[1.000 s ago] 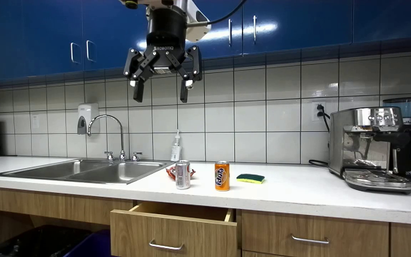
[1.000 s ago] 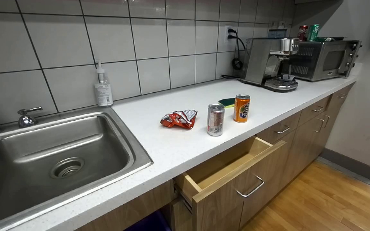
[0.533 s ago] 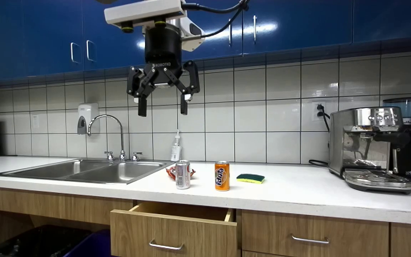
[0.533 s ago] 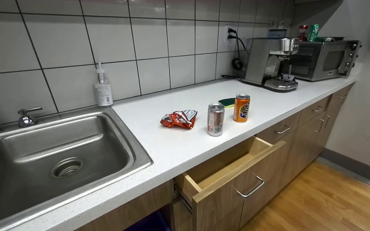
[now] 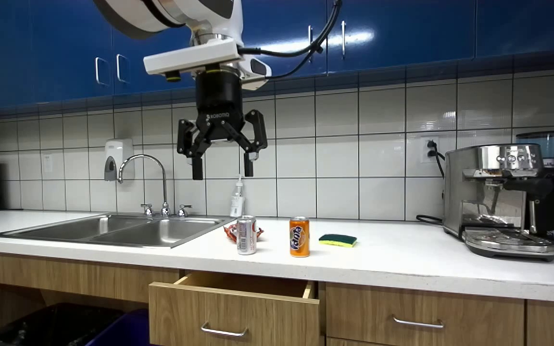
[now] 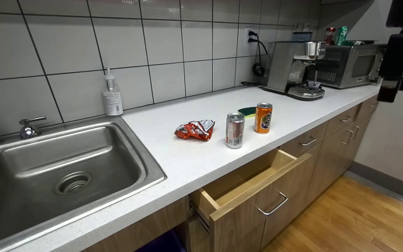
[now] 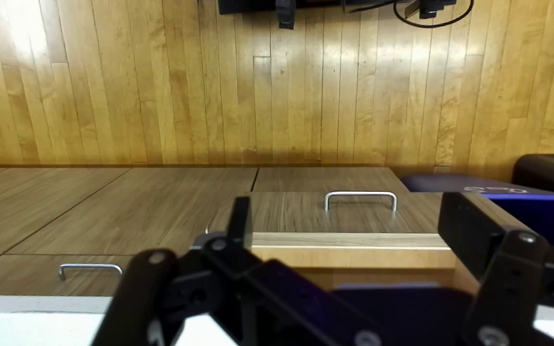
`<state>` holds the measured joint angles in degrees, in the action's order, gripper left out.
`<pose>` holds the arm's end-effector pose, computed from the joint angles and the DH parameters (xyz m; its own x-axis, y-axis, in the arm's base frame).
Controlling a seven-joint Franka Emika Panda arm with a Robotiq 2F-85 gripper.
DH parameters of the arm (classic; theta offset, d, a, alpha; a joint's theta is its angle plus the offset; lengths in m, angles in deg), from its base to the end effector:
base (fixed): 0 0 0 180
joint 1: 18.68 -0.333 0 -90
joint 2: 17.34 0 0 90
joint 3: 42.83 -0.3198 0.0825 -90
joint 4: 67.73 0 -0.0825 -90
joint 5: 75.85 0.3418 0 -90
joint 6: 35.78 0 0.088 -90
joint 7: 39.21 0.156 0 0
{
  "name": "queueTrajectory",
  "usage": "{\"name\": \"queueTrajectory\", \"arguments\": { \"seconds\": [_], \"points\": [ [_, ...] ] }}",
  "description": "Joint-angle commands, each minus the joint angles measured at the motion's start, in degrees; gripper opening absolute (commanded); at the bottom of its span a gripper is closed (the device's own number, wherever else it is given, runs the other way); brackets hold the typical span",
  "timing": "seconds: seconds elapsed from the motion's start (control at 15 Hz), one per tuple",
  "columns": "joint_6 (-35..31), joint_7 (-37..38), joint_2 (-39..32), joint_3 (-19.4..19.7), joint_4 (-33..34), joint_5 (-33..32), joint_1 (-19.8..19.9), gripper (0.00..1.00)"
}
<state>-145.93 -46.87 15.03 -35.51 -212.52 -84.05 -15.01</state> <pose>0.3196 -0.0793 0.4323 0.9986 0.0137 -0.0512 0.0167 -0.9982 0.0575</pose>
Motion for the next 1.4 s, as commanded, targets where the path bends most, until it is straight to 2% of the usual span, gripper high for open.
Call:
{"name": "queueTrajectory", "arguments": {
  "seconds": [0.0, 0.53, 0.8, 1.33],
  "points": [
    [-2.8, 0.8, -4.2, -1.0, 1.2, -0.6, 0.4, 1.00],
    [-11.6, 1.9, -13.2, -2.3, 2.8, -3.5, 0.7, 1.00],
    [-16.2, 5.4, -18.1, -3.8, 3.9, -4.8, 0.5, 1.00],
    [-20.3, 10.2, -27.1, -5.7, 7.9, -4.9, -0.5, 1.00]
  ]
}}
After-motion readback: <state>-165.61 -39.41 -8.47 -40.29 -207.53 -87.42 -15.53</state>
